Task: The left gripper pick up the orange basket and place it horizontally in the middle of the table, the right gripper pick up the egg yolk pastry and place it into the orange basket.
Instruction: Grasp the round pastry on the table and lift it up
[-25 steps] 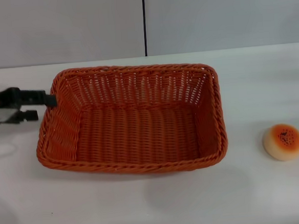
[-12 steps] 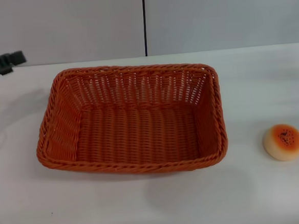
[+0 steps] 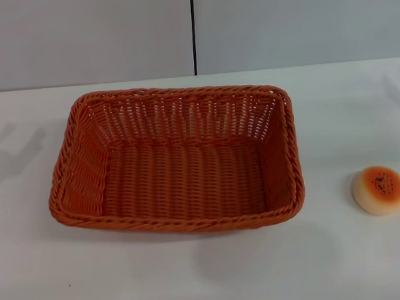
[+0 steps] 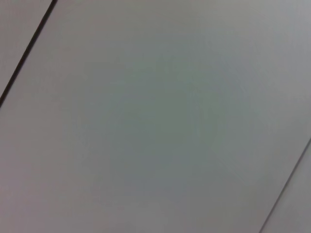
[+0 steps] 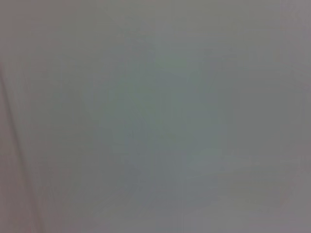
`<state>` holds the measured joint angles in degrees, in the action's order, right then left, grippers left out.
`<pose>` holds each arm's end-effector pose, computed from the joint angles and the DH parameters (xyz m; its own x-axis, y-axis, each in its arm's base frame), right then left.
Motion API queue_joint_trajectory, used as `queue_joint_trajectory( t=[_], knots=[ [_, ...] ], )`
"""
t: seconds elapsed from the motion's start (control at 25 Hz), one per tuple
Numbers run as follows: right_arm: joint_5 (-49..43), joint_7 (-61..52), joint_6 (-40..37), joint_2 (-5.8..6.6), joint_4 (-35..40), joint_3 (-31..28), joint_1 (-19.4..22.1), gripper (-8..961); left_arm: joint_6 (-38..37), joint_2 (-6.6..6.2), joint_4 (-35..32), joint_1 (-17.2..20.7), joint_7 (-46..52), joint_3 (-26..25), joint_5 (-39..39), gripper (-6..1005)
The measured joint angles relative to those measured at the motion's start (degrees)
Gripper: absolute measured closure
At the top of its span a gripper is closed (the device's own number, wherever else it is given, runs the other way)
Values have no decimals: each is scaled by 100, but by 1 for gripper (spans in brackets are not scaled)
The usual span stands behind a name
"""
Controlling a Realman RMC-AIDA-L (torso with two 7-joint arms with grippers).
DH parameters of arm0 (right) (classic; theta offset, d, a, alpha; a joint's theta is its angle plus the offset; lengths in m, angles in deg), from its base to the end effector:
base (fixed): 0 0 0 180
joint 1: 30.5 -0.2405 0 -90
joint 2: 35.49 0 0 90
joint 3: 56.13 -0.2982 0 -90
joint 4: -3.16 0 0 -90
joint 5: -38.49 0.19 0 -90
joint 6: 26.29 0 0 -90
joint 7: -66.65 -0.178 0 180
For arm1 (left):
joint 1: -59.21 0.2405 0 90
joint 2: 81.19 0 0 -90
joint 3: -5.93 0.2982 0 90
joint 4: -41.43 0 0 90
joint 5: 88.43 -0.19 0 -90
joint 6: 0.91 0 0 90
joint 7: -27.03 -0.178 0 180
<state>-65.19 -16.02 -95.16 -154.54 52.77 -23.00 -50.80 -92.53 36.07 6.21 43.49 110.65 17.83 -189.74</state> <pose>0.3493 0.3712 0.0472 0.7079 -0.2945 -0.6420 -0.6935 -0.4626 -0.5524 -0.3689 0.2979 0.0615 0.3520 0.2528 0.9012 0.8727 -0.4366 -0.2184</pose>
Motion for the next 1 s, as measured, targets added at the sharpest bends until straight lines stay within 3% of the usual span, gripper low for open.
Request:
queue_joint_trajectory(
  t=[0.16,0.2,0.36,0.52,0.56,0.68,1.0],
  knots=[
    [-1624,-1951,-702,9,1388,100,-98,464,78,25,347,49,-525,-24,-16,207],
    [-1624,-1951,-702,9,1388,100,-98,464,78,25,347,49,-525,-24,-16,207],
    [-2970,-3639,-1616,28,2669,95,-297,465,106,22,444,63,-745,-20,-20,208],
    [-3632,-4391,-2399,80,3038,76,-572,465,127,24,452,71,-766,-2,-20,208],
    [-3911,-4749,-2850,132,3056,103,-753,465,141,25,458,72,-772,0,-20,208],
    [-4063,-5024,-3223,170,2905,141,-928,466,145,26,459,73,-774,0,-20,209],
    [-4086,-5456,-3678,118,1768,509,-1266,467,146,13,458,137,-851,-6,-22,209]
  ],
)
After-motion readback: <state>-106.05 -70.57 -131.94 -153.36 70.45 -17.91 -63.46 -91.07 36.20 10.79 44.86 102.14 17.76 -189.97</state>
